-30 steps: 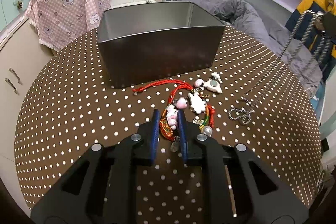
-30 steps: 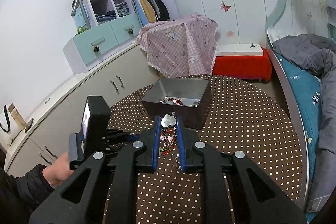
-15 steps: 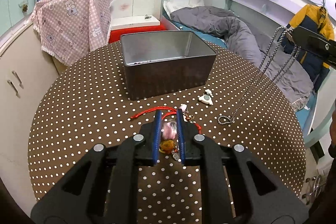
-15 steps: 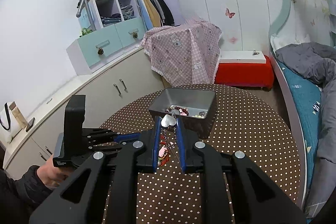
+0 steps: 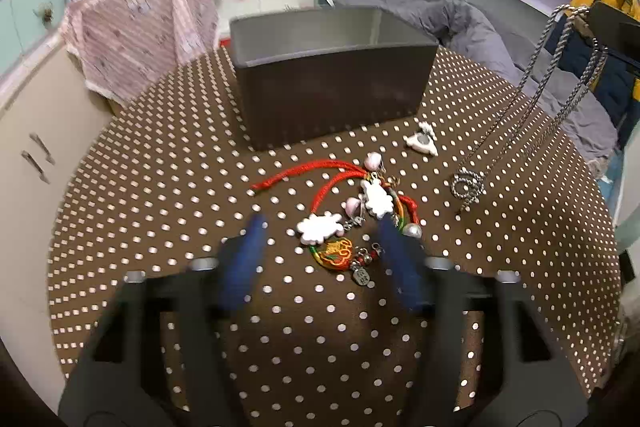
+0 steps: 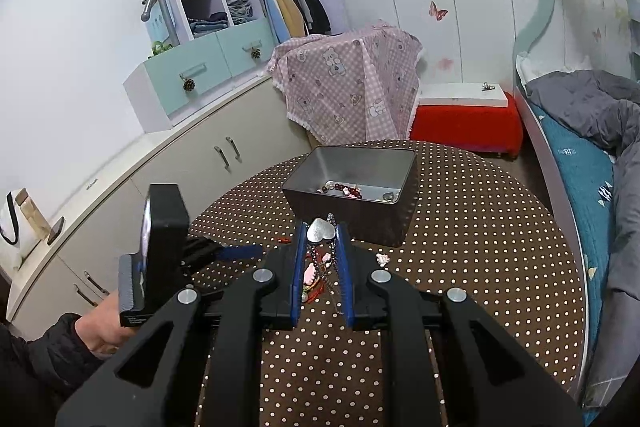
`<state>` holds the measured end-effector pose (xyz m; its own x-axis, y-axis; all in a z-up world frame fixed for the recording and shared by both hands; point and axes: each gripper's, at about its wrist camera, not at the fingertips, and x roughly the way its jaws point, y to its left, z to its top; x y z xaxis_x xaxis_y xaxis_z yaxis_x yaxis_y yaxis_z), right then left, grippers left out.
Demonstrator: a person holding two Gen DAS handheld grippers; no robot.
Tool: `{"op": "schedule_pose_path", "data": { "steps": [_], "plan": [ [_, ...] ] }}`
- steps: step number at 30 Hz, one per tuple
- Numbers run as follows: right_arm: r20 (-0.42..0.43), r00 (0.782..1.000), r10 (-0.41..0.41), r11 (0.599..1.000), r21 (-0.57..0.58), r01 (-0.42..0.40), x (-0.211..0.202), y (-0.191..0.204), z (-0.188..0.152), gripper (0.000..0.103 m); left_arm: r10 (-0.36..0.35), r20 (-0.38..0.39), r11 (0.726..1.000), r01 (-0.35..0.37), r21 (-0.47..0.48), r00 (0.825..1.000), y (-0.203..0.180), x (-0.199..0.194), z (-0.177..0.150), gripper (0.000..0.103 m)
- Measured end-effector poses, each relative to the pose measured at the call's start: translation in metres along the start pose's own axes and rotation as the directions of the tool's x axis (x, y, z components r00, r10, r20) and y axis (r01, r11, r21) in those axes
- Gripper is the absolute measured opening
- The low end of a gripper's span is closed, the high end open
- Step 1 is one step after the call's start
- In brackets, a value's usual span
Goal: Organize jewelry
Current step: 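Lower the heart chain into the metal box while the left tool grasps a pink charm, then carry the pink charm and red cord to the metal box with the left tool and open it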
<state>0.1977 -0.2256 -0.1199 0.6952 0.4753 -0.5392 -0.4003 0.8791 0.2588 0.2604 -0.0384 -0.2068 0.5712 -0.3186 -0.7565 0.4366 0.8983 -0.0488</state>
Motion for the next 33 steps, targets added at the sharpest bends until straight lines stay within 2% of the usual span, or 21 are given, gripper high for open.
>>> {"op": "schedule_pose_path", "data": {
  "steps": [1,2,4,5,6,14,20,25,33],
  "plan": [
    [-0.002,1.0,-0.002,1.0,0.003,0.002,0.001,-0.001,0.0,0.013,-0.009,-0.003,1.0,0.009,0.0,1.0,0.001,0.001,0.001,0.043],
    [-0.003,1.0,-0.002,1.0,0.006,0.002,0.001,-0.003,0.0,0.013,-0.02,-0.007,1.0,0.02,0.005,1.0,0.001,0.003,0.002,0.035],
    [-0.006,1.0,-0.002,1.0,0.01,0.002,0.004,-0.002,0.0,0.013,-0.037,-0.013,0.999,0.037,0.012,0.999,0.001,0.005,0.003,0.028],
    [-0.008,1.0,-0.002,1.0,0.01,0.002,0.004,-0.002,0.0,0.013,-0.047,-0.014,0.999,0.047,0.015,0.999,-0.001,0.005,0.003,0.019],
    [-0.008,1.0,-0.002,1.0,0.01,0.002,0.005,-0.002,0.0,0.013,-0.055,-0.013,0.998,0.055,0.016,0.998,-0.001,0.005,0.005,0.015],
    [-0.001,1.0,-0.002,1.0,0.0,0.002,0.004,-0.002,0.003,0.013,-0.087,0.024,0.996,0.087,0.011,0.996,0.001,-0.004,0.007,0.015],
    [0.041,0.999,-0.003,0.999,-0.031,0.004,-0.008,0.006,0.018,0.013,-0.092,0.092,0.996,0.092,0.006,0.991,0.004,-0.028,0.015,0.015],
    [0.097,0.995,-0.009,0.996,-0.087,0.017,-0.02,0.019,0.046,0.013,-0.097,0.168,0.995,0.099,0.0,0.981,0.007,-0.059,0.031,0.015],
    [0.215,0.977,0.005,0.985,-0.171,0.033,-0.037,0.038,0.111,0.013,-0.041,0.286,0.999,0.038,0.014,0.957,0.015,-0.106,0.086,0.015]
  ]
}}
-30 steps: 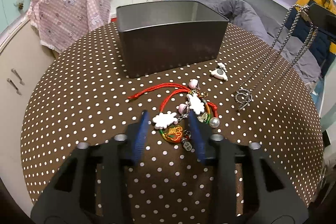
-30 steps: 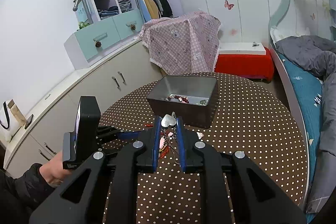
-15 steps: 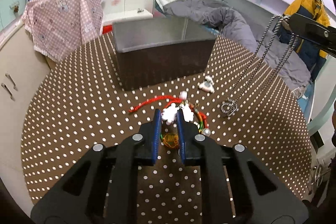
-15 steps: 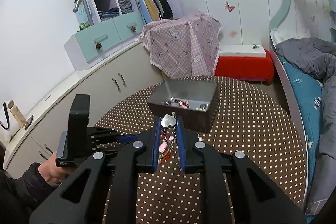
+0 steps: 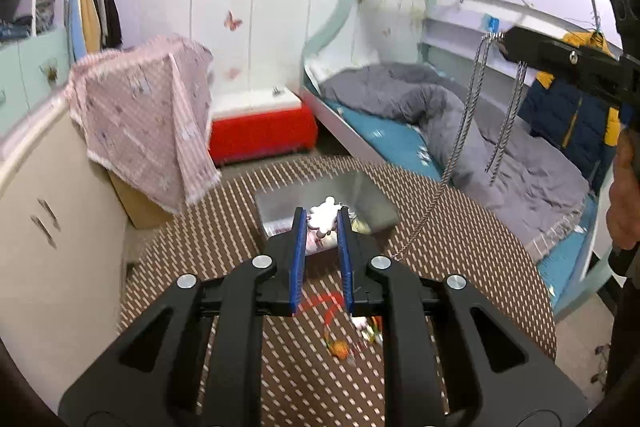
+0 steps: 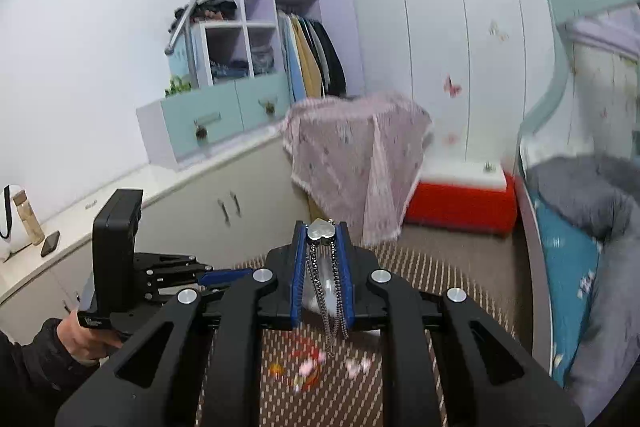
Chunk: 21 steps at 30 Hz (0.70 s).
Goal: Organize jewelry
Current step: 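Carry the pink charm and red cord to the metal box with the left tool and open it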
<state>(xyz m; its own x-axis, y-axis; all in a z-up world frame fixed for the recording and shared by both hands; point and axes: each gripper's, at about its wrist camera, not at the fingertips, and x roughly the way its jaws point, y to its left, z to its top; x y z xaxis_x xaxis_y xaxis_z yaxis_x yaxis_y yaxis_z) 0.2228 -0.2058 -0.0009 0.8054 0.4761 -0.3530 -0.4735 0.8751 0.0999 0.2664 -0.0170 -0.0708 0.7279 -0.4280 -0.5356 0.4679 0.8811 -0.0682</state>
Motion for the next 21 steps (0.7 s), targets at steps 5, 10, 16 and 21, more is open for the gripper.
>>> {"op": "schedule_pose_path", "data": {
  "steps": [5,10,16,21],
  "plan": [
    [0.026,1.0,0.007,1.0,-0.004,-0.007,0.015,-0.008,0.037,0.013,0.012,0.013,1.0,-0.011,-0.022,1.0,0.012,0.009,0.037,0.015],
    [-0.019,1.0,0.007,1.0,0.029,-0.007,0.04,-0.025,0.038,0.013,0.003,-0.007,0.999,-0.004,-0.042,1.0,0.017,0.025,0.052,0.015],
    [-0.117,0.993,-0.035,0.992,0.115,0.049,0.076,-0.049,0.016,0.035,0.002,-0.057,0.997,-0.006,-0.079,0.998,0.022,0.052,0.057,0.032],
    [-0.11,0.988,-0.104,0.973,0.194,0.124,0.072,-0.067,-0.002,0.087,0.075,0.005,0.986,-0.074,-0.148,0.997,0.034,0.04,0.052,0.096]
  ]
}}
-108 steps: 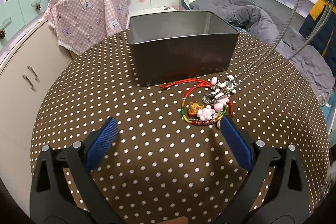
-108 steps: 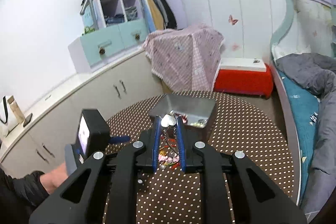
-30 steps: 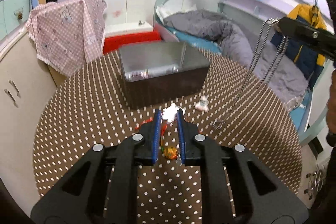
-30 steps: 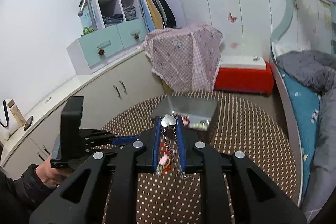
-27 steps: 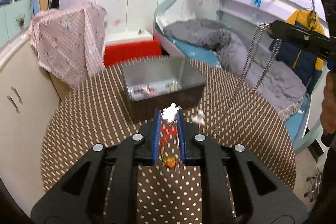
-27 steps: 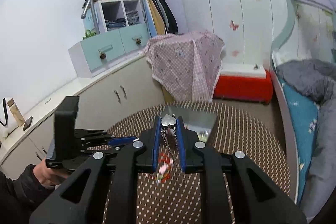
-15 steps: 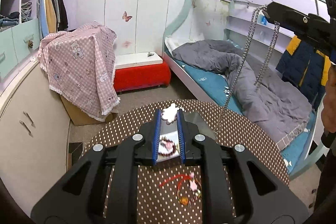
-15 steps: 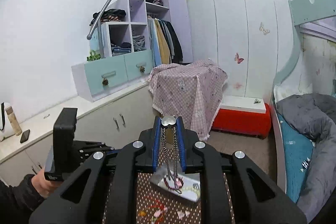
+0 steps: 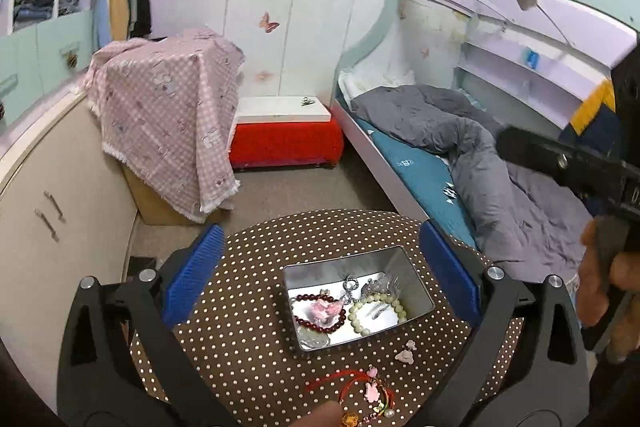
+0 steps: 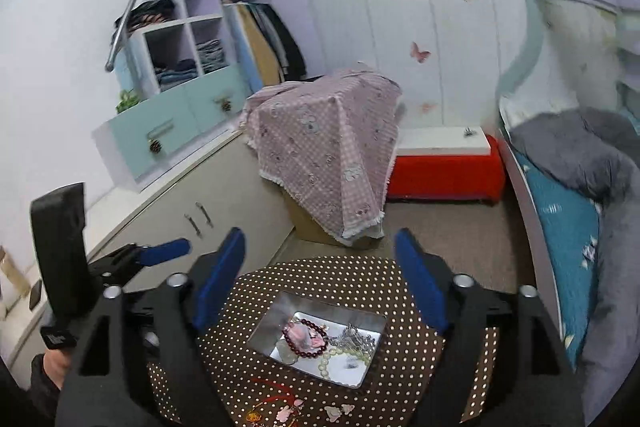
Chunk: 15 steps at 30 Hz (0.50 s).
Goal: Organize jewelry
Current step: 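Carry the pink charm and red cord to the metal box with the left tool and open it, then move both tools back toward the remaining red cord bracelet and charms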
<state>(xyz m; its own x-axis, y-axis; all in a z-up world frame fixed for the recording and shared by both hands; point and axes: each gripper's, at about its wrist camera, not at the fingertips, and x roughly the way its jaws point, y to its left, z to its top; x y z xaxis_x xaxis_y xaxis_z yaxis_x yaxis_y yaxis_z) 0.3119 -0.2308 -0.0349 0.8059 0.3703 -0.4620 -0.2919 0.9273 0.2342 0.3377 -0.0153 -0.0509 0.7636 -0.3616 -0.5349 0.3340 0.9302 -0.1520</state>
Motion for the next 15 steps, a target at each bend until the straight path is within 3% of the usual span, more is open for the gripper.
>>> {"op": "schedule_pose_path", "data": {
  "steps": [1,7,15],
  "plan": [
    [0.011,1.0,-0.018,1.0,0.013,0.018,-0.003,-0.003,-0.002,0.096,0.015,0.008,1.0,-0.015,-0.009,1.0,0.002,-0.003,-0.001,0.096],
    [0.034,0.997,-0.071,0.996,0.063,0.069,-0.017,-0.014,-0.007,0.096,0.112,0.083,0.994,-0.111,-0.015,0.99,0.005,-0.032,-0.003,0.096],
    [0.081,0.993,-0.08,0.995,0.062,0.075,-0.04,-0.01,-0.004,0.096,0.169,0.171,0.984,-0.177,0.034,0.971,-0.005,-0.073,-0.008,0.096]
  ]
}}
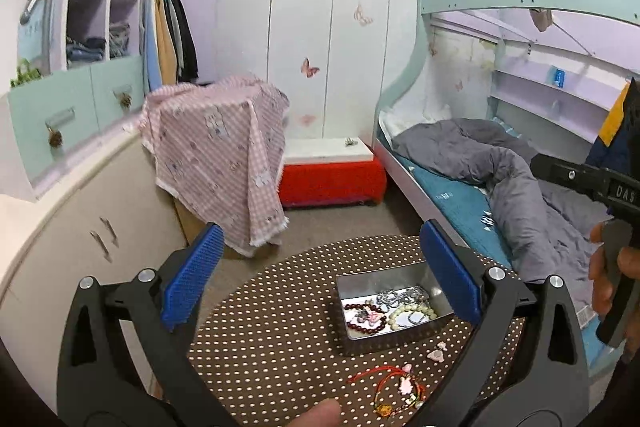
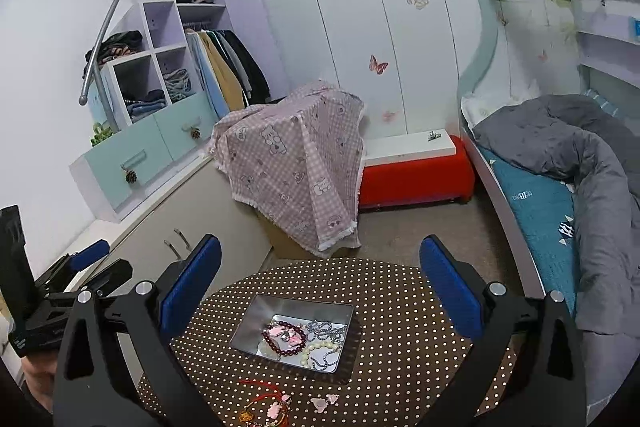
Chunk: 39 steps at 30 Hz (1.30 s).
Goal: Organize jewelry
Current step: 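Move both tools back toward the remaining red cord bracelet and charms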
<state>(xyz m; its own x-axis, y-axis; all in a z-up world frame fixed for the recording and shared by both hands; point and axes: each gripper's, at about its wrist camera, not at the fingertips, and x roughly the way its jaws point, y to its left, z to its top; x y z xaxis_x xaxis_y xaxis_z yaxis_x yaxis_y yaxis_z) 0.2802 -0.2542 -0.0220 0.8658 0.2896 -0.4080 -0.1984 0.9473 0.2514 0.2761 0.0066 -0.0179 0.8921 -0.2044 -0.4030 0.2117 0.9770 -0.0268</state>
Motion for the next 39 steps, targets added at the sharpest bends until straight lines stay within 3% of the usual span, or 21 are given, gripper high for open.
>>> {"op": "schedule_pose_path", "data": {
  "steps": [10,18,24,29,34,39],
  "plan": [
    [0.051,0.999,0.007,1.0,-0.016,-0.006,-0.033,0.007,-0.001,0.096,0.014,0.047,1.0,-0.013,-0.011,0.999,-0.001,-0.037,-0.004,0.096],
    [0.051,0.999,-0.021,0.999,-0.029,0.022,-0.051,0.012,-0.025,0.096,0.044,0.042,0.999,-0.044,-0.007,0.998,-0.002,-0.053,-0.022,0.096],
    [-0.033,0.998,-0.06,0.998,-0.035,0.059,-0.041,0.009,-0.067,0.096,0.037,-0.049,0.999,-0.038,-0.009,0.998,-0.006,-0.039,-0.058,0.096],
    [-0.136,0.987,-0.089,0.996,-0.03,0.086,-0.02,0.002,-0.105,0.096,0.018,-0.157,1.0,-0.021,-0.016,0.987,-0.012,-0.018,-0.094,0.096],
    [-0.209,0.972,-0.103,0.995,-0.017,0.102,-0.005,-0.007,-0.129,0.096,0.02,-0.254,1.0,-0.024,-0.014,0.967,-0.017,0.008,-0.124,0.096],
    [-0.266,0.958,-0.107,0.993,0.012,0.114,0.004,-0.017,-0.147,0.096,0.017,-0.355,1.0,-0.023,-0.014,0.935,-0.02,0.037,-0.146,0.096]
  ]
}}
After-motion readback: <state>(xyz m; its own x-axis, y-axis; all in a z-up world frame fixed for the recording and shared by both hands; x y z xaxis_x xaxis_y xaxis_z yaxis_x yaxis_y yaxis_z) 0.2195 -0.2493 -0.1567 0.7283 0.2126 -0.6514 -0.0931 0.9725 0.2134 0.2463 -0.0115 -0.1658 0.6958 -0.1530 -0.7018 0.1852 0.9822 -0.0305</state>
